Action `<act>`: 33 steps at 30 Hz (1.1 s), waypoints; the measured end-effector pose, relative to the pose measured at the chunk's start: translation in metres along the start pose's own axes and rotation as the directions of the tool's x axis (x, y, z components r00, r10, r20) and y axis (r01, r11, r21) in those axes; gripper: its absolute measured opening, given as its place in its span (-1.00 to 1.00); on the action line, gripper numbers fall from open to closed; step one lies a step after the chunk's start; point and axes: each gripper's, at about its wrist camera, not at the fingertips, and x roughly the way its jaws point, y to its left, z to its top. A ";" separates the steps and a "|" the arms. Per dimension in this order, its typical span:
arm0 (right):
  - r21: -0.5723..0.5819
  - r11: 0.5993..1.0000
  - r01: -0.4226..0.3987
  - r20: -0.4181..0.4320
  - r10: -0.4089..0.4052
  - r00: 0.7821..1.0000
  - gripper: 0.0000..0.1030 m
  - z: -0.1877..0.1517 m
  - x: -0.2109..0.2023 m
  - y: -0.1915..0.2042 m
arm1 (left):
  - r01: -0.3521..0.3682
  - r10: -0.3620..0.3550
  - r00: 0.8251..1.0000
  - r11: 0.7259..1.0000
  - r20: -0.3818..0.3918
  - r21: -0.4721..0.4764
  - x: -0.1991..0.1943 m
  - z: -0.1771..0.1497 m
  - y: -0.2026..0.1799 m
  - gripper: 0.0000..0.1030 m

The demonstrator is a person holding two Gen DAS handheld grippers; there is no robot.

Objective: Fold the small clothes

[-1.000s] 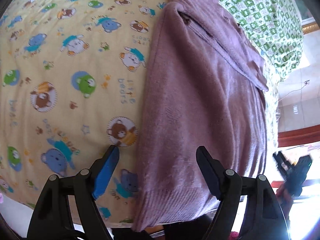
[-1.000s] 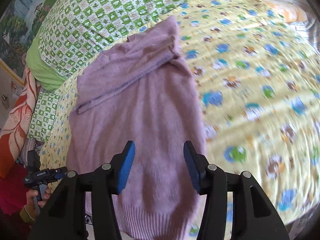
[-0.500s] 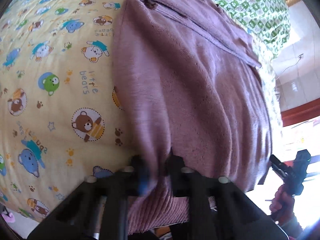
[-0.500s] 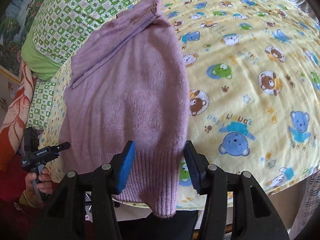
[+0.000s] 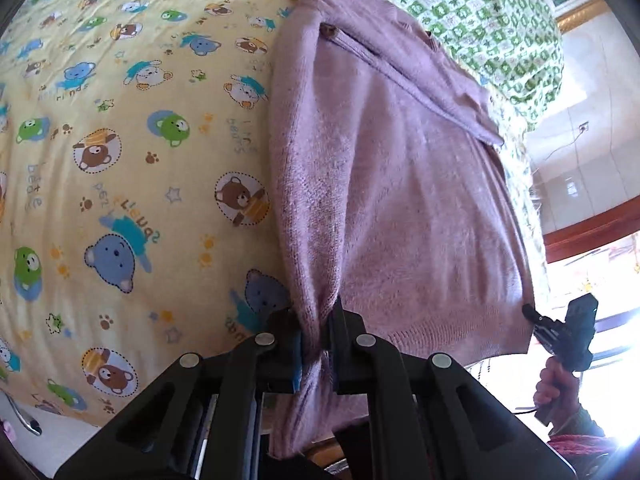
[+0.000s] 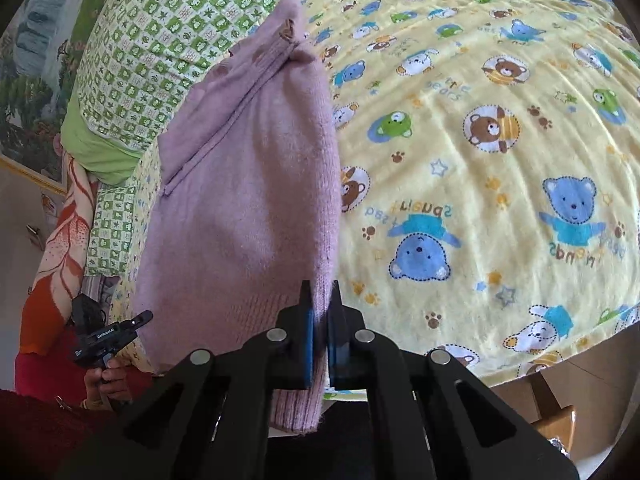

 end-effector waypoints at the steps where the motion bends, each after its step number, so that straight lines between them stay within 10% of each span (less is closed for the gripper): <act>1: -0.006 1.000 -0.001 -0.005 0.001 1.000 -0.89 0.000 0.003 0.002 | -0.001 0.001 1.000 1.000 -0.010 -0.003 0.001 0.001 -0.001 -0.75; 11: -0.005 1.000 -0.020 -0.062 0.019 0.998 -0.43 -0.004 0.011 0.001 | -0.005 -0.001 0.996 0.997 -0.089 -0.075 0.015 -0.008 0.005 -0.02; 15: -0.028 0.998 -0.049 -0.080 0.047 0.996 -0.43 -0.009 0.019 0.009 | -0.004 0.003 0.997 1.000 -0.083 -0.004 0.019 -0.008 -0.012 -0.78; 18: -0.051 0.996 -0.078 -0.118 0.071 0.990 -0.83 -0.008 0.021 0.017 | 0.045 -0.046 0.997 0.999 -0.055 -0.005 0.008 -0.002 -0.017 -0.82; 33: -0.114 0.930 -0.350 0.168 0.365 0.916 -0.84 0.130 -0.020 0.073 | 0.151 -0.159 0.947 0.987 0.278 0.051 -0.072 0.151 -0.062 -0.84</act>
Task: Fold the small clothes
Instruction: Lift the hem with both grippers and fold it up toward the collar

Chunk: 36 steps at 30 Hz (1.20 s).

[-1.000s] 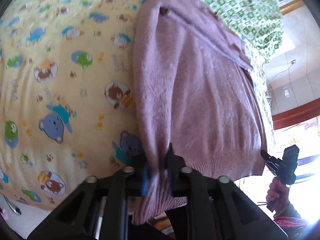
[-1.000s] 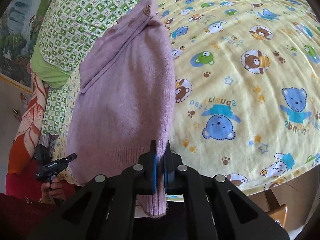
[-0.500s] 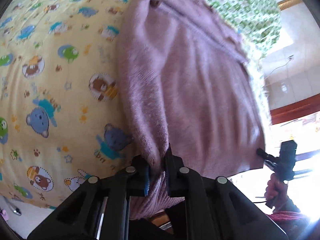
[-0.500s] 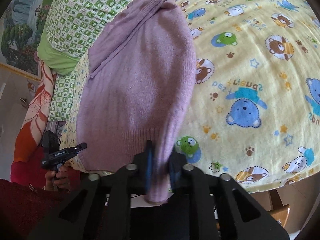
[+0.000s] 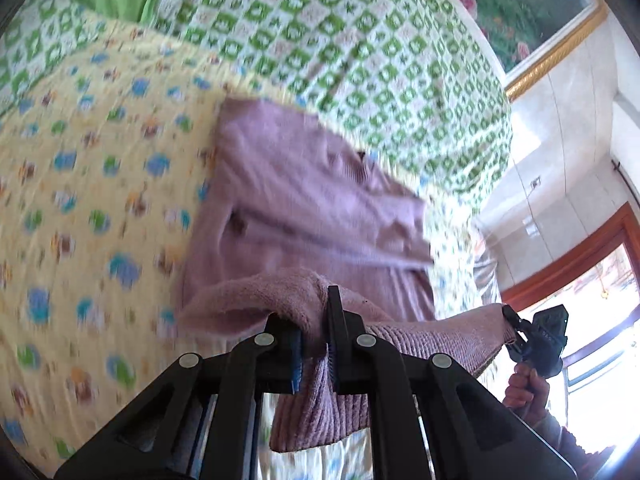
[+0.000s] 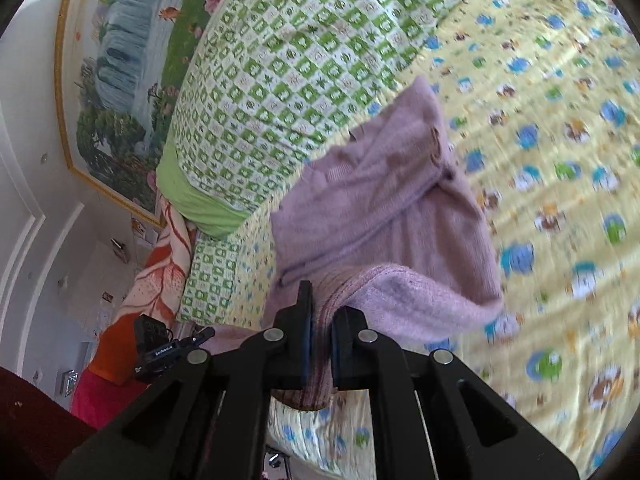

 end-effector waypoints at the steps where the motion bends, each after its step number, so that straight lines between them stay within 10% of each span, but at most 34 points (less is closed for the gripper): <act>1: -0.008 1.000 0.000 0.018 0.000 1.000 -0.84 0.013 0.007 0.001 | 0.001 -0.001 1.000 1.000 0.017 0.000 0.006 0.016 0.000 -0.84; 14: -0.030 0.991 0.127 0.085 -0.124 0.989 -0.84 0.152 0.124 -0.028 | -0.121 0.122 0.992 0.990 0.012 -0.073 0.141 0.155 0.020 -0.85; 29: 0.020 0.970 0.244 -0.025 -0.243 0.970 -0.81 0.208 0.212 -0.096 | -0.204 0.188 0.978 0.958 -0.094 -0.202 0.233 0.180 0.069 -0.75; 36: 0.038 0.975 0.218 -0.019 -0.217 0.976 -0.04 0.217 0.212 -0.091 | -0.192 0.188 0.981 0.962 -0.041 -0.194 0.207 0.188 0.056 0.17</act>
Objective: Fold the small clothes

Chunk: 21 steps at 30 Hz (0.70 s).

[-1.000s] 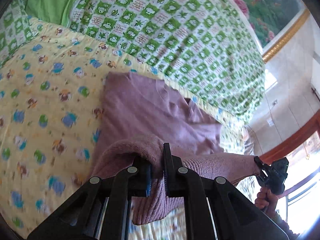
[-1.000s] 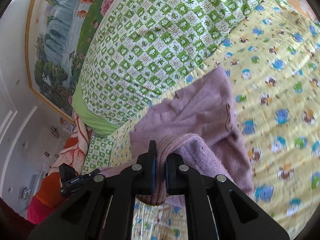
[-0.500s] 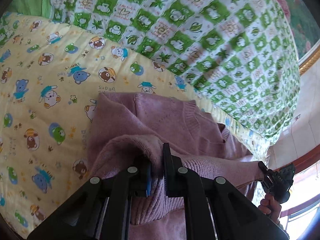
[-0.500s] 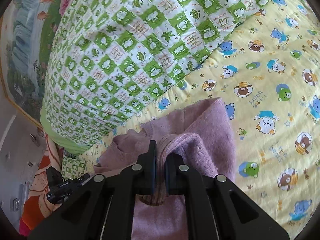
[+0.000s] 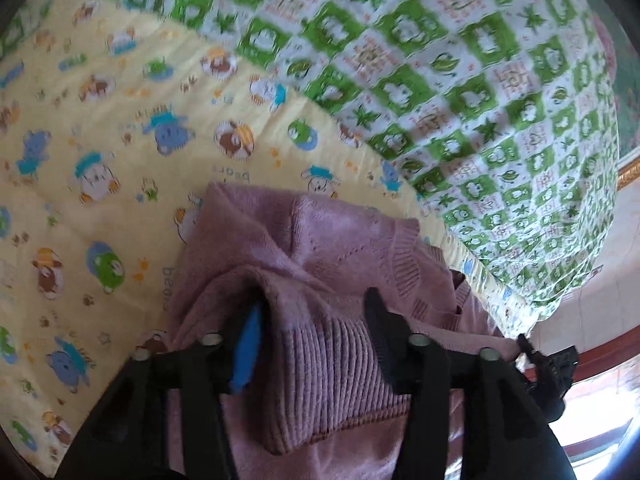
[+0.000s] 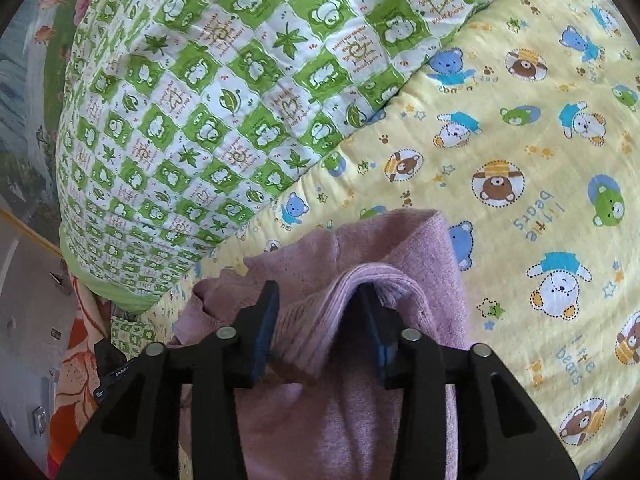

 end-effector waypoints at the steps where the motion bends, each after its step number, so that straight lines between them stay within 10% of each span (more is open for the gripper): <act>1: -0.006 1.000 0.009 0.026 -0.009 1.000 0.10 0.002 -0.005 0.003 | -0.018 0.018 1.000 1.000 0.020 0.018 -0.008 0.000 -0.004 0.22; 6: -0.030 0.999 0.018 0.116 -0.015 0.993 0.20 0.007 -0.037 0.017 | 0.002 -0.007 0.999 0.995 0.042 0.103 -0.050 -0.022 -0.024 0.22; 9: -0.098 0.995 0.001 0.127 0.012 0.992 0.20 -0.009 -0.053 0.033 | 0.086 -0.072 0.995 0.973 -0.073 0.215 -0.050 -0.063 -0.046 0.22; 14: -0.292 0.956 -0.041 -0.036 0.032 0.999 0.20 -0.062 -0.036 0.066 | 0.147 -0.053 0.960 0.932 -0.276 0.330 -0.002 -0.123 -0.080 0.22; 21: -0.445 0.895 -0.028 -0.205 -0.072 0.976 0.16 -0.090 0.032 0.079 | 0.064 0.022 0.969 0.939 -0.246 0.338 0.047 -0.084 -0.093 0.22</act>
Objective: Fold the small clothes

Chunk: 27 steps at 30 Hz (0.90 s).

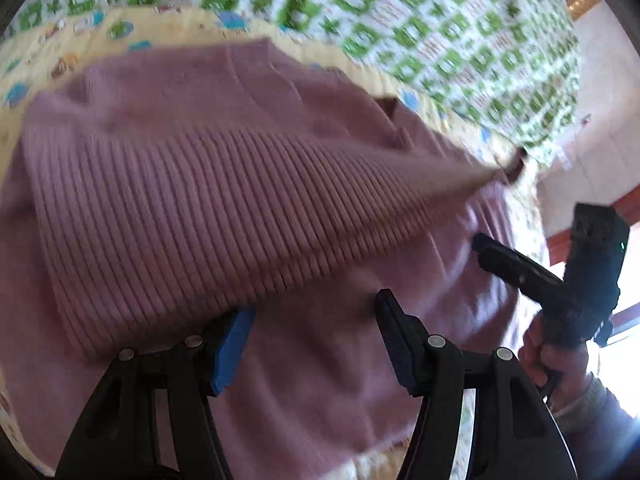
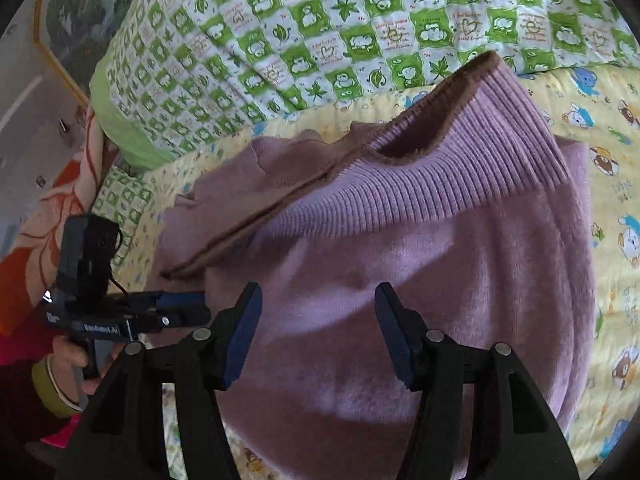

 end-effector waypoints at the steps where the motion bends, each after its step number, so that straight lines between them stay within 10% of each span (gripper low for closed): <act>1: -0.015 1.000 0.022 -0.003 -0.022 1.000 0.16 0.005 0.005 -0.002 | -0.014 0.014 1.000 1.000 0.015 -0.001 0.000 0.013 0.004 0.22; 13: 0.174 0.967 0.188 0.197 -0.222 0.955 0.16 0.069 -0.008 -0.061 | -0.148 0.171 0.962 0.982 0.212 -0.117 -0.040 0.096 0.039 0.35; 27: 0.249 0.950 0.187 0.185 -0.237 0.954 0.26 -0.027 -0.084 -0.046 | -0.209 0.272 0.949 0.922 0.161 -0.327 -0.121 -0.064 0.112 0.53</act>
